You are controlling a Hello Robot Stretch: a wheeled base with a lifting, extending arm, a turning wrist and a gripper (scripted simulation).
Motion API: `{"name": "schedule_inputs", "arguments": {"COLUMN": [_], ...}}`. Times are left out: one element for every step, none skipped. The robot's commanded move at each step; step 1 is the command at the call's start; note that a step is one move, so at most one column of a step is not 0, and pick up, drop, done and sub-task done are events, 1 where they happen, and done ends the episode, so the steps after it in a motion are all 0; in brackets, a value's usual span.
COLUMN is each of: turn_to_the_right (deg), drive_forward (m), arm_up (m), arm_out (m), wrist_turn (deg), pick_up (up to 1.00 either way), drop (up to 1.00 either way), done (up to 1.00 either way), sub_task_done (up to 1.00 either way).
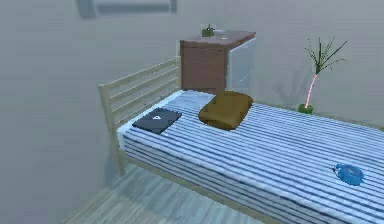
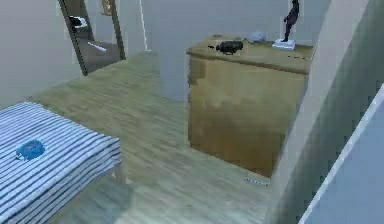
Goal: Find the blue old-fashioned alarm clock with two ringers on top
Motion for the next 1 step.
{"name": "schedule_inputs", "arguments": {"turn_to_the_right": [0.0], "drive_forward": [0.65], "arm_up": [0.00], "arm_out": [0.00], "wrist_turn": [0.0], "pick_up": [0.00], "drop": [0.00], "done": [0.00], "sub_task_done": [0.00]}}
